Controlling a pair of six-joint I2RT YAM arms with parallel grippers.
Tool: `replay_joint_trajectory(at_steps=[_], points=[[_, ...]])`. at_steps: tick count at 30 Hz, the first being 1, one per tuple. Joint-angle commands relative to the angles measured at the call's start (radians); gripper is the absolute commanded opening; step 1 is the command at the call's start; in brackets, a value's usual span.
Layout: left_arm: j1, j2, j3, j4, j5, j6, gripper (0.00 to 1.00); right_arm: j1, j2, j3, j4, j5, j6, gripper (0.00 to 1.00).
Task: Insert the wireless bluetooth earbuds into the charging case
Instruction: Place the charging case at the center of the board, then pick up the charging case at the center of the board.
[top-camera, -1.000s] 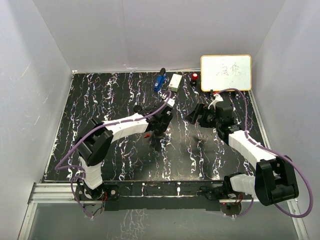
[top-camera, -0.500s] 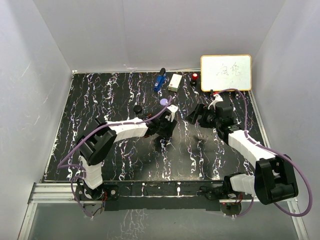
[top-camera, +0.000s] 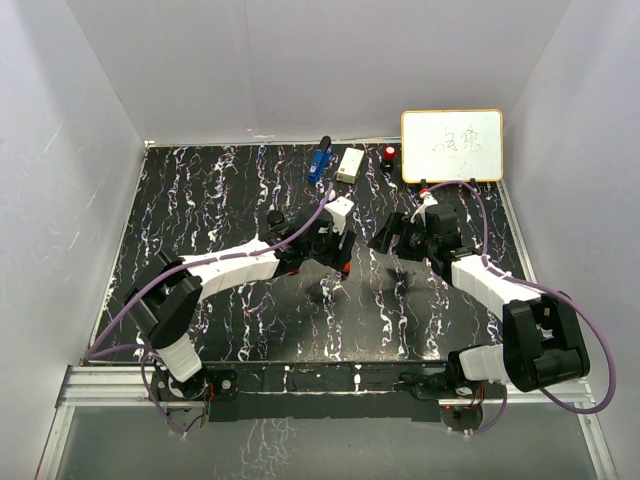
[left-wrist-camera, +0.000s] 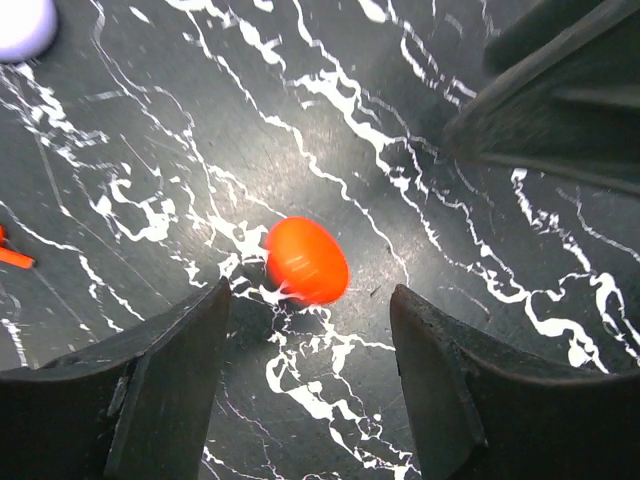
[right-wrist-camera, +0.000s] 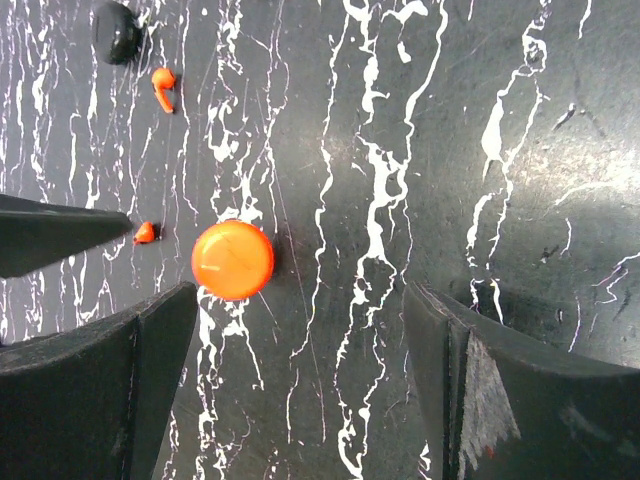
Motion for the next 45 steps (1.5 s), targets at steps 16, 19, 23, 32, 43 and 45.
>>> replay_joint_trajectory(at_steps=[16, 19, 23, 32, 43, 45], points=[[0.026, -0.127, -0.018, -0.024, -0.152, -0.027, 0.66, 0.031, 0.037, 0.03, 0.042, 0.001, -0.032, 0.81], [0.036, -0.136, -0.029, -0.021, -0.153, -0.039, 0.67, 0.046, 0.042, 0.035, 0.035, 0.019, -0.036, 0.81], [0.044, -0.138, -0.038, -0.026, -0.156, -0.052, 0.67, 0.075, 0.051, 0.05, 0.011, 0.066, -0.05, 0.81], [0.088, -0.148, -0.065, -0.037, -0.153, -0.134, 0.68, 0.22, 0.128, 0.117, -0.054, 0.307, -0.109, 0.83], [0.181, -0.172, -0.099, -0.033, -0.032, -0.215, 0.69, 0.321, 0.274, 0.216, -0.09, 0.495, -0.162, 0.84], [0.189, -0.18, -0.102, -0.036, -0.03, -0.217, 0.69, 0.34, 0.303, 0.238, -0.105, 0.522, -0.169, 0.83]])
